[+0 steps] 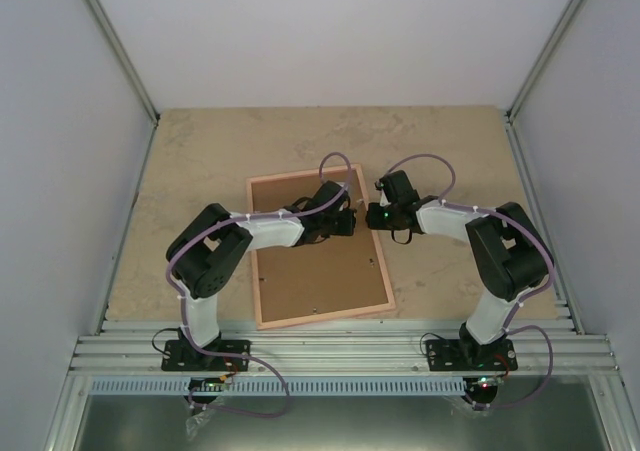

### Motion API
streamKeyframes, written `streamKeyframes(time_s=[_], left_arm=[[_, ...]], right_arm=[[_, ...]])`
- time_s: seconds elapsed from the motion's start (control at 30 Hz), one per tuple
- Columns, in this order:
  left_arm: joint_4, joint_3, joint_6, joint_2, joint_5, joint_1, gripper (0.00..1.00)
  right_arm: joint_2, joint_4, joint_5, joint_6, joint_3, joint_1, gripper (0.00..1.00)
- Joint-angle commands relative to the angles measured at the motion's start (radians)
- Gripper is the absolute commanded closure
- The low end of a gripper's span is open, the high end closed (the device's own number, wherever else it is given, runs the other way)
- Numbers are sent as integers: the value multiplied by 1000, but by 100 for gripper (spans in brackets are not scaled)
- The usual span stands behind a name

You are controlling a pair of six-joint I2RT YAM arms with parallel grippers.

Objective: Take the photo out of the frame

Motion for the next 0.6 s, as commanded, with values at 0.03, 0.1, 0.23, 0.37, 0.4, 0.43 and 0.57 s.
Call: streamKeyframes(time_s=[0.03, 0.1, 0.23, 0.37, 0.4, 0.43, 0.57], left_arm=[[20, -45, -85, -16, -133, 36, 100], [36, -43, -103, -4, -125, 36, 100], [74, -55, -136, 10, -136, 36, 100], [88, -69, -161, 3, -169, 36, 100], [89, -70, -161, -2, -169, 36, 100], [89, -72, -161, -5, -163, 36, 100], [103, -105, -171, -37, -121, 36, 100]], right_arm=[[5, -9, -35, 25, -18, -3, 98], [8, -9, -37, 26, -18, -3, 98], [11, -6, -40, 26, -20, -3, 99], [7, -2, -37, 28, -22, -3, 99], [5, -3, -36, 30, -23, -3, 99], [5, -3, -33, 30, -24, -4, 99], [3, -2, -32, 33, -27, -9, 99]])
